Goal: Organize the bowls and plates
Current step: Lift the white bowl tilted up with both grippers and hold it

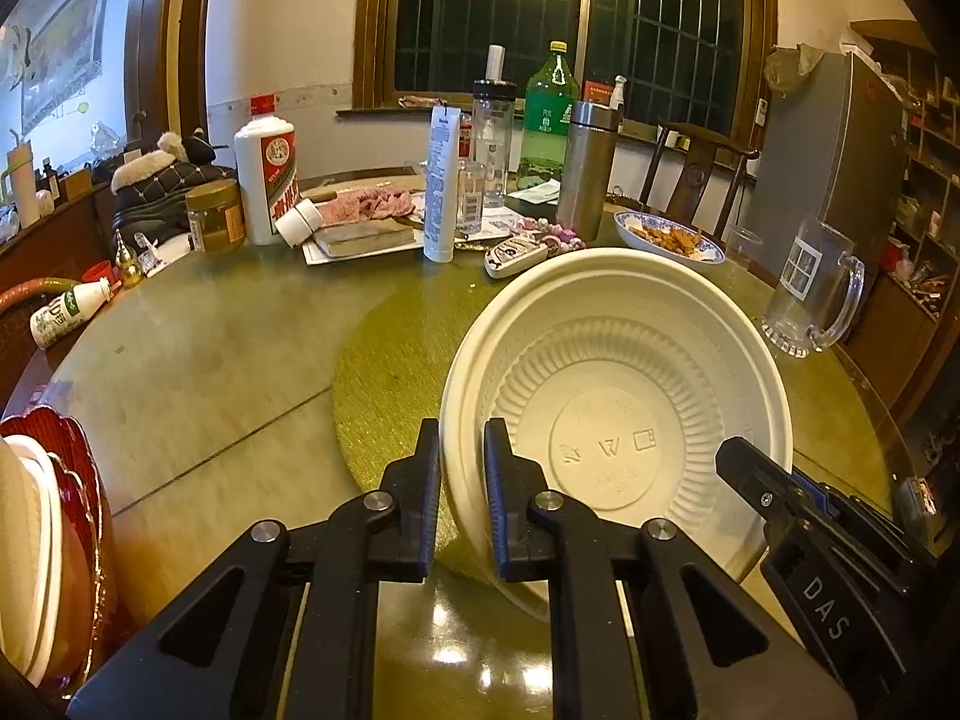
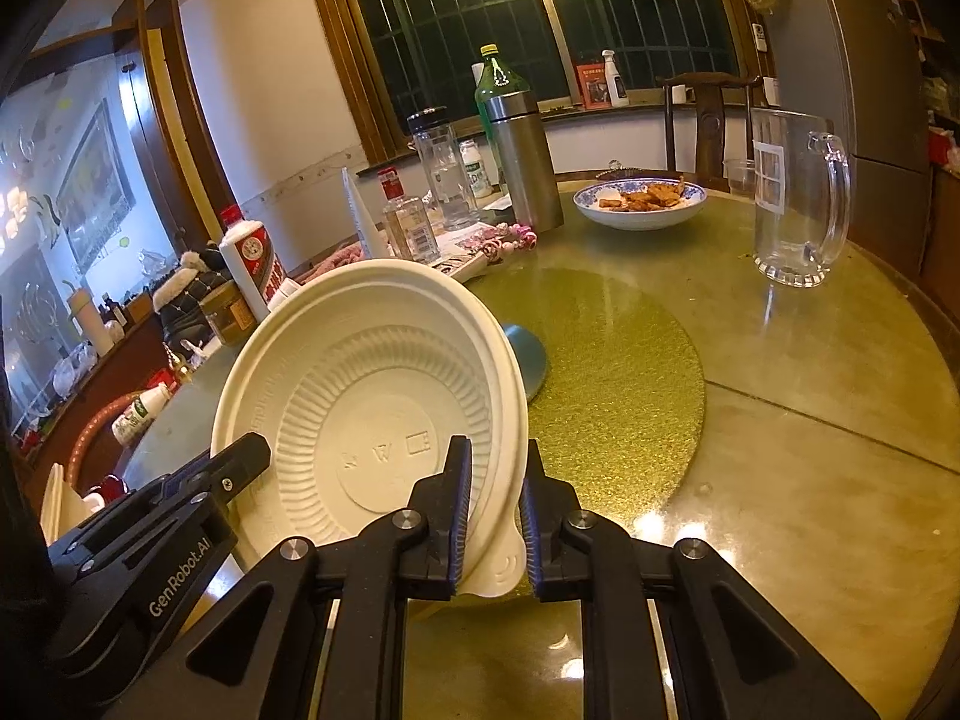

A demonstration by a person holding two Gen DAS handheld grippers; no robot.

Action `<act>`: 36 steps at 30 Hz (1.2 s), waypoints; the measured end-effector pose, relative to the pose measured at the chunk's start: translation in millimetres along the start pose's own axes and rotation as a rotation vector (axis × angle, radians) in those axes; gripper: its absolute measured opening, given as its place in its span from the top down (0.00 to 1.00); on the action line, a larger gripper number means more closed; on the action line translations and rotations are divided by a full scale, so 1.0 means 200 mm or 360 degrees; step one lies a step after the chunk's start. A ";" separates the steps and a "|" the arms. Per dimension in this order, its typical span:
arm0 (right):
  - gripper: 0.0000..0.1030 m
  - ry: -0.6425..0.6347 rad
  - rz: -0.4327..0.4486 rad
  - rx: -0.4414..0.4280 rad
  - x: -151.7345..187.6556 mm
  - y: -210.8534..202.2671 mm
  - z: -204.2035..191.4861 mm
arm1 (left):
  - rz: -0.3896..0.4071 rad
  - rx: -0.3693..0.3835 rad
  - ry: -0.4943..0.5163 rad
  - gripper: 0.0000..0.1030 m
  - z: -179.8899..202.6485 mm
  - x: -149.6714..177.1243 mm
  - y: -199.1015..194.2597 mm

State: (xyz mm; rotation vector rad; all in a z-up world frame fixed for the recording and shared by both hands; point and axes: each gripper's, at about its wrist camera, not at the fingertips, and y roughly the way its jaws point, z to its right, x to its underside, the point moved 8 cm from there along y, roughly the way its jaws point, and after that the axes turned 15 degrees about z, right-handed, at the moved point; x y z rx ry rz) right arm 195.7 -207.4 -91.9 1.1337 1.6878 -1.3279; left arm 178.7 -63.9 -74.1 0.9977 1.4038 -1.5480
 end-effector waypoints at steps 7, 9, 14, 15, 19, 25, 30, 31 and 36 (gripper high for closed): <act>0.86 -0.0006 0.0037 -0.0025 -0.02 -0.03 -0.02 | 0.0059 -0.0019 0.0003 0.89 -0.01 -0.03 -0.03; 0.86 0.0004 0.0038 -0.0033 -0.02 -0.03 -0.02 | 0.0067 -0.0020 0.0007 0.89 -0.01 -0.03 -0.03; 0.85 -0.0005 0.0094 -0.0042 -0.05 -0.06 -0.03 | 0.0131 -0.0023 0.0019 0.89 0.00 -0.06 -0.06; 0.85 -0.0006 0.0102 -0.0041 -0.05 -0.07 -0.03 | 0.0134 -0.0022 0.0019 0.89 0.00 -0.06 -0.06; 0.85 0.0005 0.0091 -0.0044 -0.05 -0.06 -0.03 | 0.0142 -0.0012 0.0011 0.89 -0.01 -0.07 -0.05; 0.85 -0.0003 0.0113 -0.0042 -0.06 -0.07 -0.03 | 0.0147 -0.0010 0.0014 0.89 -0.01 -0.07 -0.05; 0.85 -0.0018 0.0123 -0.0047 -0.06 -0.08 -0.04 | 0.0160 -0.0007 0.0006 0.89 -0.01 -0.08 -0.06; 0.85 -0.0017 0.0125 -0.0045 -0.06 -0.08 -0.04 | 0.0156 -0.0006 0.0008 0.89 -0.01 -0.07 -0.06; 0.85 -0.0010 0.0114 -0.0048 -0.06 -0.08 -0.04 | 0.0145 -0.0010 0.0008 0.89 -0.01 -0.07 -0.05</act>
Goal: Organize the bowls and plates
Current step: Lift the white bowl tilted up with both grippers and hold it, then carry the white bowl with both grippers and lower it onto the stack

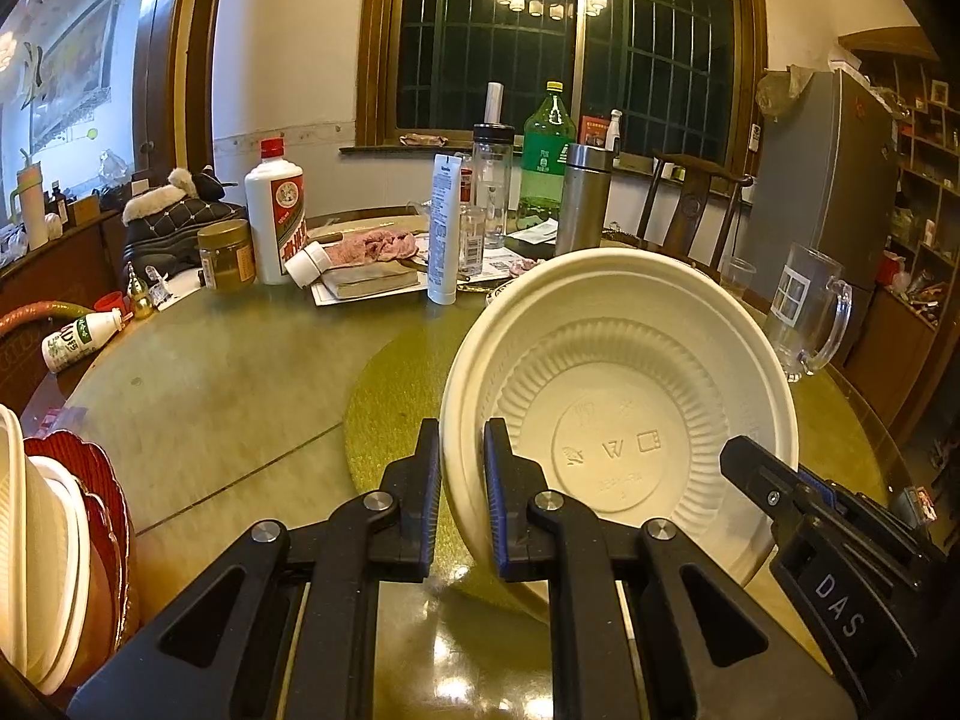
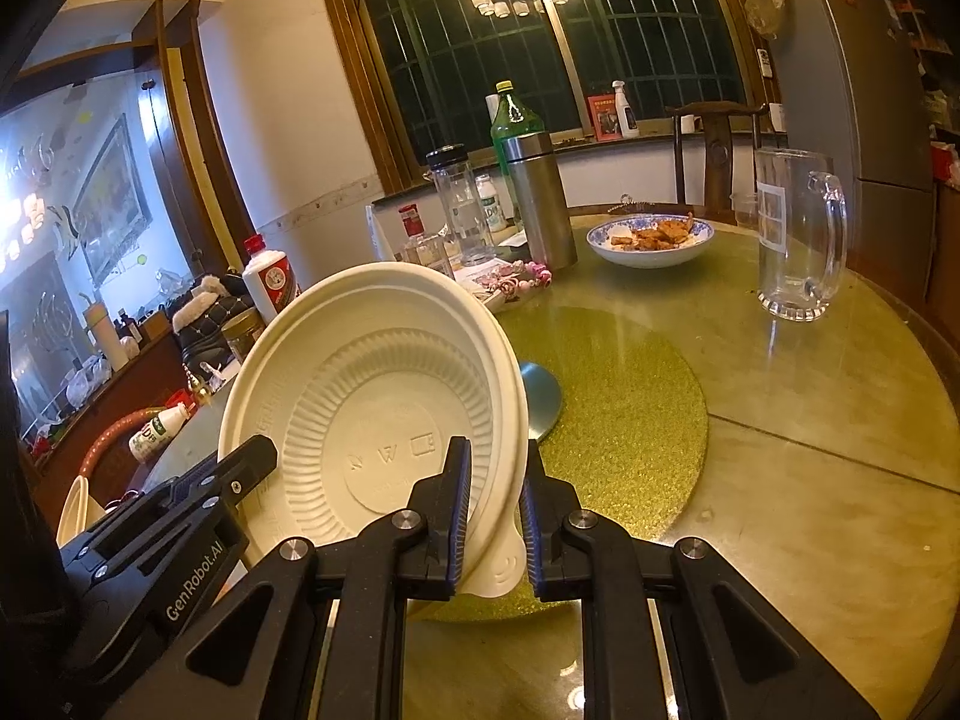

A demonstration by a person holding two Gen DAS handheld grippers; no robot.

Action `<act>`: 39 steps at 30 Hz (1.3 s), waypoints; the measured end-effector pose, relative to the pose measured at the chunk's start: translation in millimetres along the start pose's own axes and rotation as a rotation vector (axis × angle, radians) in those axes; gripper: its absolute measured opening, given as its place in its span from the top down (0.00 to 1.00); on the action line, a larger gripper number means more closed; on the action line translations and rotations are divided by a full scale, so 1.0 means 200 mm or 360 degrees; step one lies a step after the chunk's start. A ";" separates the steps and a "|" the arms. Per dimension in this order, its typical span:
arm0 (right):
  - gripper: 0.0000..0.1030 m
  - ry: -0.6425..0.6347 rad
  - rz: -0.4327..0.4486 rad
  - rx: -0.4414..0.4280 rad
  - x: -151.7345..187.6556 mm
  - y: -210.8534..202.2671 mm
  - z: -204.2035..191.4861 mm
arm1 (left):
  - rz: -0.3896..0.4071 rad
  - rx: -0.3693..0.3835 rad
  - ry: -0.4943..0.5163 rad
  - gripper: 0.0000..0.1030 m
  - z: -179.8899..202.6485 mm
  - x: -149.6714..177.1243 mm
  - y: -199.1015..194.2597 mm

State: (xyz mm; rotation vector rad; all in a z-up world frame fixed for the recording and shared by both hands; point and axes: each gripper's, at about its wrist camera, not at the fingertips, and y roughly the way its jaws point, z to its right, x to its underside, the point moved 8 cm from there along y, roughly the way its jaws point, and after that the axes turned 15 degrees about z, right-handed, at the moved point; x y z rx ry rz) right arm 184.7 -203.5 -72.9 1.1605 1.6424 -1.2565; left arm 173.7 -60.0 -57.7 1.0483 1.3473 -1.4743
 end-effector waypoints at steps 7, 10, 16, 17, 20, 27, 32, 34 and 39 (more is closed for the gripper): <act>0.85 -0.0013 -0.0004 0.0004 0.00 0.01 -0.01 | -0.0023 -0.0011 -0.0005 0.89 -0.01 0.01 0.01; 0.85 -0.0015 0.0000 -0.0002 -0.01 0.01 -0.01 | -0.0020 -0.0021 -0.0007 0.88 -0.01 0.01 0.02; 0.85 -0.0018 0.0022 -0.0016 -0.02 0.00 -0.02 | 0.0005 -0.0056 0.0007 0.88 0.00 -0.01 0.00; 0.85 -0.0015 0.0029 -0.0026 -0.03 0.00 -0.02 | 0.0008 -0.0063 0.0008 0.88 0.00 -0.02 -0.01; 0.85 -0.0016 0.0050 -0.0043 -0.05 -0.01 -0.03 | 0.0026 -0.0098 0.0035 0.88 0.00 -0.06 -0.05; 0.85 0.0011 0.0096 -0.0158 -0.13 -0.08 -0.14 | 0.0040 -0.0169 0.0045 0.88 -0.10 -0.15 -0.18; 0.85 -0.0029 0.0096 -0.0247 -0.15 -0.15 -0.30 | 0.0048 -0.0210 0.0008 0.88 -0.22 -0.20 -0.28; 0.85 -0.0033 0.0097 -0.0277 -0.16 -0.19 -0.37 | 0.0071 -0.0228 0.0000 0.88 -0.28 -0.22 -0.33; 0.85 -0.0068 0.0101 -0.0378 -0.18 -0.28 -0.56 | 0.0113 -0.0260 -0.0054 0.88 -0.45 -0.26 -0.47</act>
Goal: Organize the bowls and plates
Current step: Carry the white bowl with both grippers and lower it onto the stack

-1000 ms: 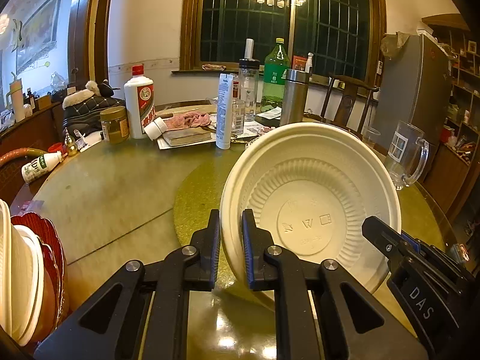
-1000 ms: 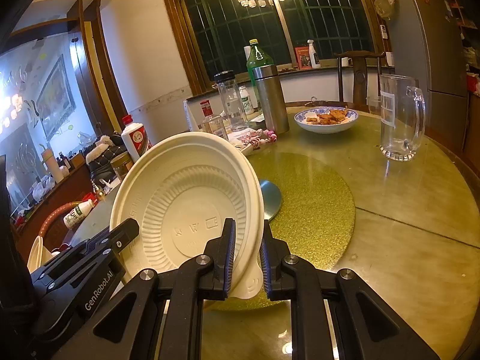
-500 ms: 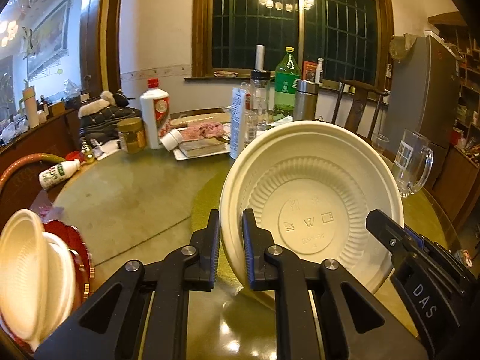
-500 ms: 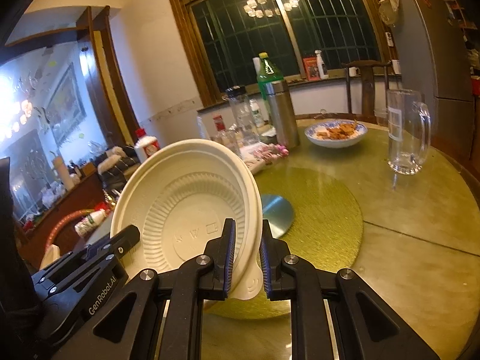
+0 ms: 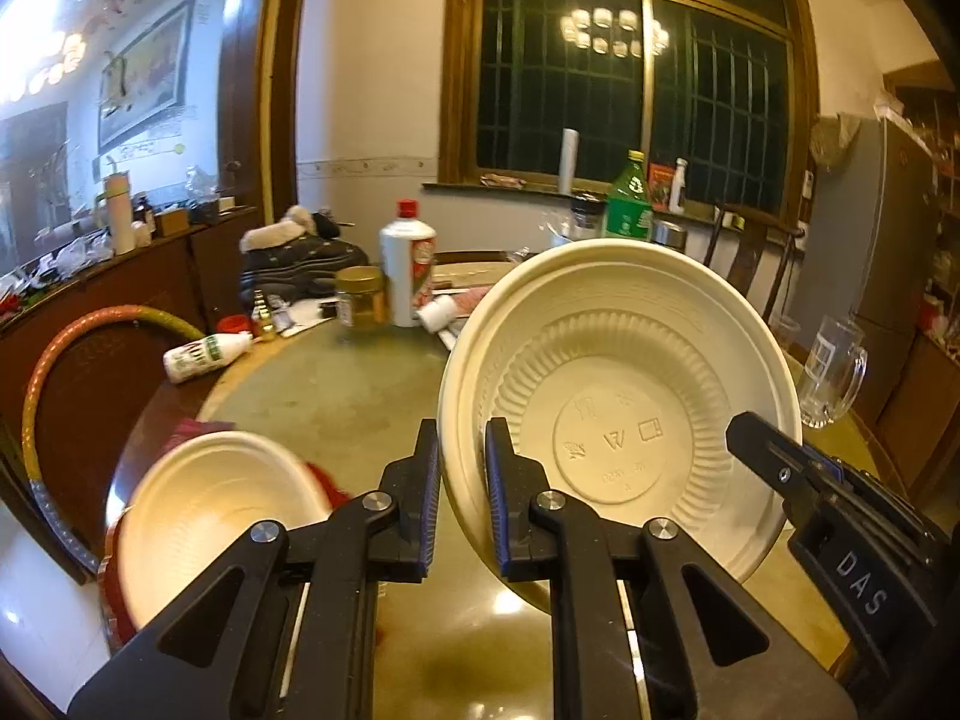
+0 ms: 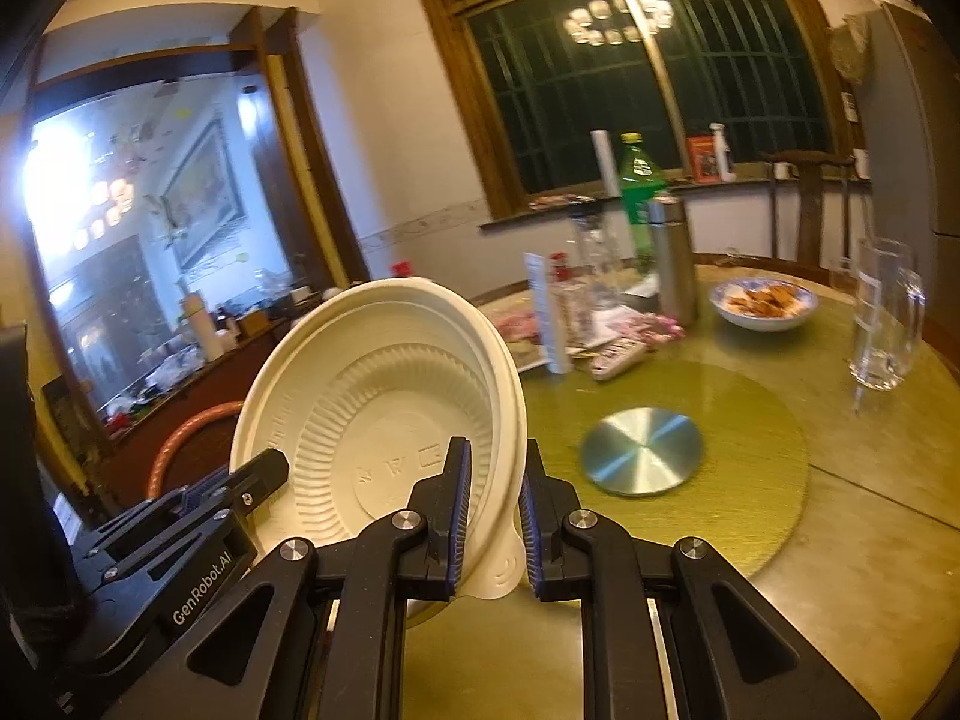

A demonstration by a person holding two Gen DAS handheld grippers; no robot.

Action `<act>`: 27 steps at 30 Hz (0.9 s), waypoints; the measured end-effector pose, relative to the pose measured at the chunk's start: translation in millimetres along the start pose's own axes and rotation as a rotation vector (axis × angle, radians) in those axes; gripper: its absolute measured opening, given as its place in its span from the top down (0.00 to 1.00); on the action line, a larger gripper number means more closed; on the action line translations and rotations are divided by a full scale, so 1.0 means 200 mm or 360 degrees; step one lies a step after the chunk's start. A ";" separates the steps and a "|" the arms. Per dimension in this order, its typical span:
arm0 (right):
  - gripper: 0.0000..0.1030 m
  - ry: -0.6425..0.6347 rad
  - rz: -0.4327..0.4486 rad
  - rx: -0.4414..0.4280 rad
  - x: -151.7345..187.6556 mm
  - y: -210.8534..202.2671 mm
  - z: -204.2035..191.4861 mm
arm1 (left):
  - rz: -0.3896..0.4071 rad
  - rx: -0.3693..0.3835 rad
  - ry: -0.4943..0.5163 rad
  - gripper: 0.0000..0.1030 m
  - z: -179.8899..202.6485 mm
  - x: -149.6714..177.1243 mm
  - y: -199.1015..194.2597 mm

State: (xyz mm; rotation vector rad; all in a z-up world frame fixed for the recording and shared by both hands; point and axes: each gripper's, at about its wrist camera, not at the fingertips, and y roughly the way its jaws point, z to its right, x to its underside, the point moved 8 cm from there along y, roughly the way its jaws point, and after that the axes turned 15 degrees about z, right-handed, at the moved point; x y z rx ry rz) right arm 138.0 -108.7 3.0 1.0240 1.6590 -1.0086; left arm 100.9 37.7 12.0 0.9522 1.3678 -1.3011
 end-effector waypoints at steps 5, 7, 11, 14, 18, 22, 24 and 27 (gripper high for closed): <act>0.85 -0.0041 -0.0012 -0.0116 0.00 -0.02 -0.23 | 0.0012 -0.0042 -0.0055 0.87 -0.20 -0.03 -0.08; 0.85 -0.0048 -0.0030 -0.0172 0.01 -0.01 -0.32 | 0.0021 -0.0070 -0.0071 0.87 -0.28 -0.04 -0.12; 0.85 -0.0075 -0.0060 -0.0249 0.04 0.01 -0.48 | 0.0029 -0.0128 -0.0100 0.87 -0.42 -0.03 -0.16; 0.85 -0.0095 -0.0090 -0.0296 0.08 0.03 -0.58 | 0.0016 -0.0176 -0.0117 0.87 -0.50 -0.01 -0.17; 0.85 -0.0113 -0.0148 -0.0339 0.14 0.05 -0.68 | -0.0022 -0.0230 -0.0136 0.87 -0.60 0.04 -0.17; 0.86 -0.0136 -0.0210 -0.0372 0.20 0.08 -0.76 | -0.0057 -0.0262 -0.0139 0.87 -0.66 0.09 -0.18; 0.86 -0.0145 -0.0227 -0.0381 0.21 0.08 -0.77 | -0.0066 -0.0274 -0.0140 0.87 -0.69 0.10 -0.18; 0.86 -0.0162 -0.0253 -0.0388 0.24 0.09 -0.80 | -0.0082 -0.0280 -0.0134 0.87 -0.72 0.11 -0.19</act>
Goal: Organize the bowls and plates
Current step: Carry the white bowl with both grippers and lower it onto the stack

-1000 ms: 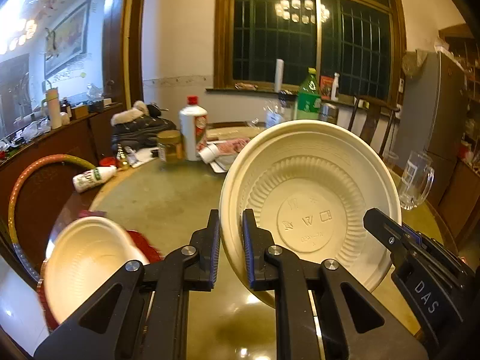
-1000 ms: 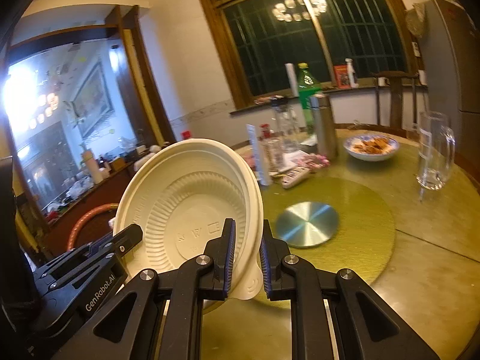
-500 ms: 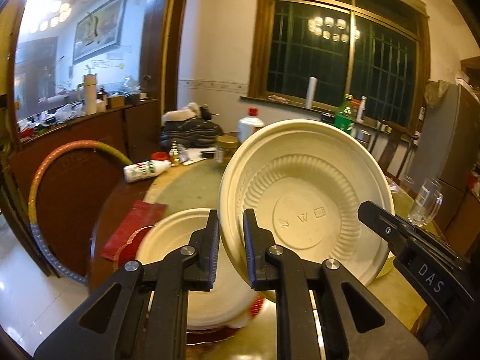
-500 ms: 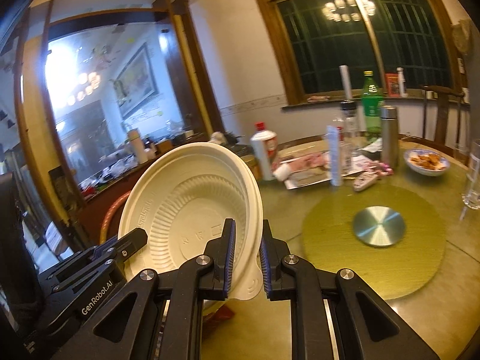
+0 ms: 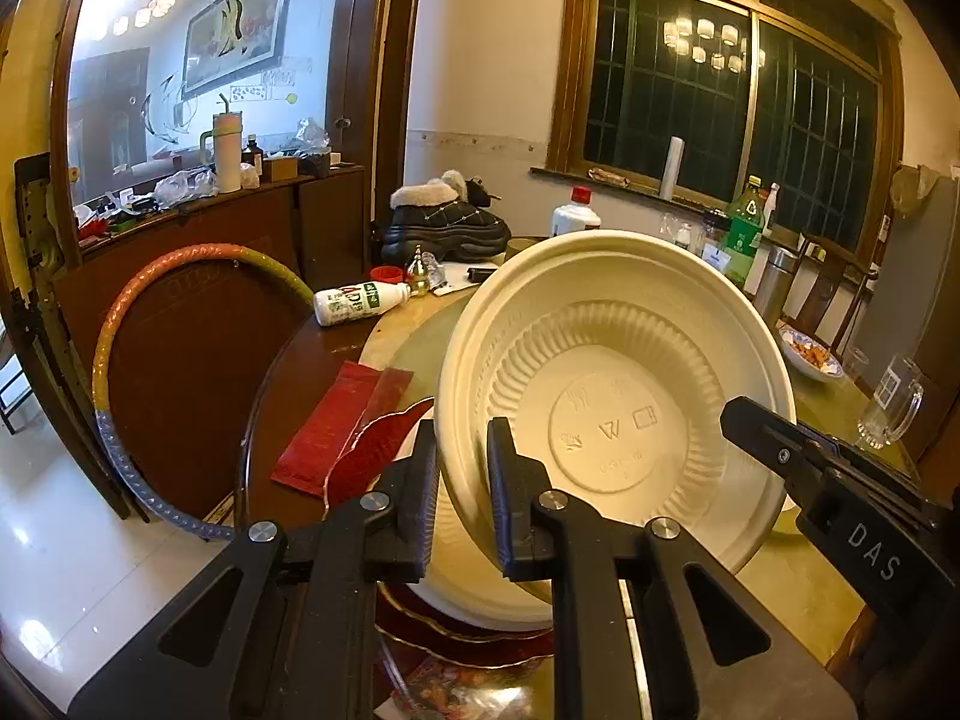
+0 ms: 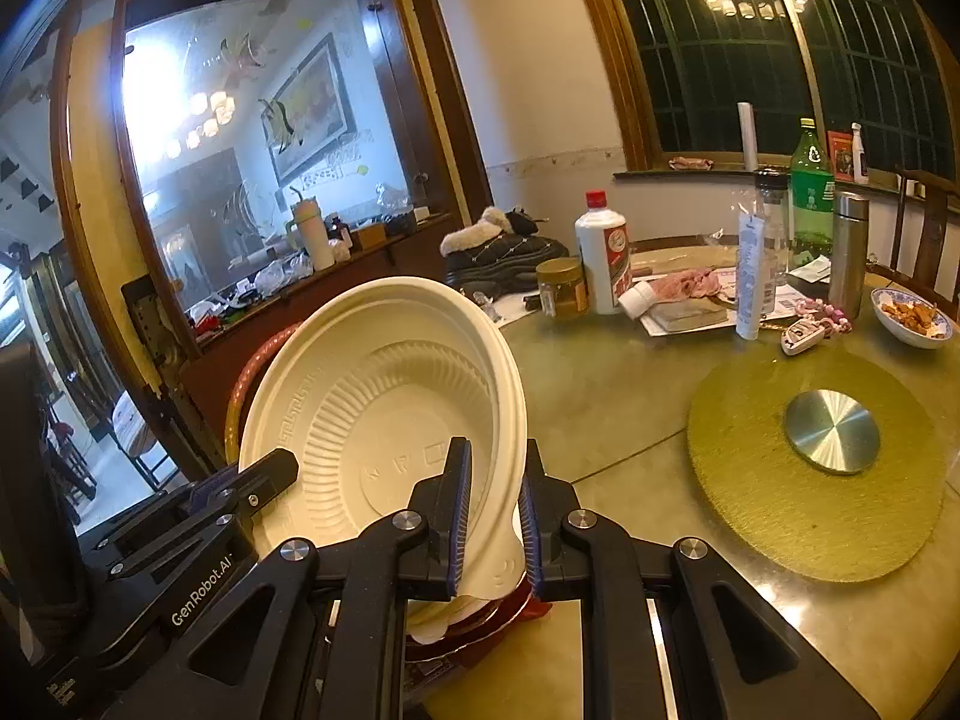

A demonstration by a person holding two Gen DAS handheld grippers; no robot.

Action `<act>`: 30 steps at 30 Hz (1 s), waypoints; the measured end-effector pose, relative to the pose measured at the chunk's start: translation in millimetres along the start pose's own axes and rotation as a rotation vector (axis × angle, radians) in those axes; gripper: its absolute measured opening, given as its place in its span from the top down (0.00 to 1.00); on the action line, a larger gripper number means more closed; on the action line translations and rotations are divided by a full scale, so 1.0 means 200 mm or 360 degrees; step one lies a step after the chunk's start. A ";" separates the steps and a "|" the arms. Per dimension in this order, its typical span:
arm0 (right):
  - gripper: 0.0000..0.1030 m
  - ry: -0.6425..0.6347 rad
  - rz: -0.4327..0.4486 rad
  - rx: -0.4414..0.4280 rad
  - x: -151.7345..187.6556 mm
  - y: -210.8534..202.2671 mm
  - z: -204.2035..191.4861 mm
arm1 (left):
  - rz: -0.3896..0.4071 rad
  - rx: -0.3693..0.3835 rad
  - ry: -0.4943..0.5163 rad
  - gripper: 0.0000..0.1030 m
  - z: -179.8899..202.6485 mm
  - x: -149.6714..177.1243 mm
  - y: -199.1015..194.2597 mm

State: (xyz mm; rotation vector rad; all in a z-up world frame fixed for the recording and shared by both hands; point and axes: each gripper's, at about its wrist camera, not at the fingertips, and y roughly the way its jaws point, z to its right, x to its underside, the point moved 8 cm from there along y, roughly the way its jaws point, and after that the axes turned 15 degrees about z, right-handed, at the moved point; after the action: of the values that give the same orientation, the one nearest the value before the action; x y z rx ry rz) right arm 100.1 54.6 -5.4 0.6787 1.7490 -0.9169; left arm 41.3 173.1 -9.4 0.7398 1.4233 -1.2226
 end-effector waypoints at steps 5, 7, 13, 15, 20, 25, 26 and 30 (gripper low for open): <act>0.86 0.0015 -0.0048 -0.0018 0.03 0.02 -0.02 | -0.0045 0.0007 0.0003 0.87 -0.03 0.02 0.01; 0.86 0.0002 -0.0059 -0.0021 0.04 0.02 -0.04 | -0.0053 0.0003 0.0011 0.86 -0.05 0.03 0.01; 0.86 -0.0004 -0.0089 -0.0048 0.05 0.03 -0.07 | -0.0093 -0.0001 0.0017 0.86 -0.09 0.05 0.01; 0.86 -0.0001 -0.0100 -0.0052 0.06 0.03 -0.08 | -0.0125 0.0006 0.0013 0.86 -0.10 0.07 0.02; 0.86 0.0048 -0.0166 -0.0075 0.11 0.05 -0.08 | -0.0221 0.0040 0.0021 0.86 -0.12 0.11 0.05; 0.86 0.0080 -0.0207 -0.0093 0.12 0.07 -0.08 | -0.0332 0.0097 0.0049 0.85 -0.13 0.12 0.09; 0.86 0.0090 -0.0219 -0.0097 0.12 0.08 -0.08 | -0.0346 0.0100 0.0052 0.85 -0.14 0.12 0.10; 0.86 0.0149 -0.0281 -0.0111 0.13 0.14 -0.07 | -0.0404 0.0101 0.0087 0.86 -0.15 0.11 0.16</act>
State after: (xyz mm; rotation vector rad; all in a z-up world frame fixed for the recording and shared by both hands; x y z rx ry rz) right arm 105.3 82.5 -33.7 0.5357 1.9387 -0.9511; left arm 55.3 205.9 -42.7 0.6534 1.5646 -1.4579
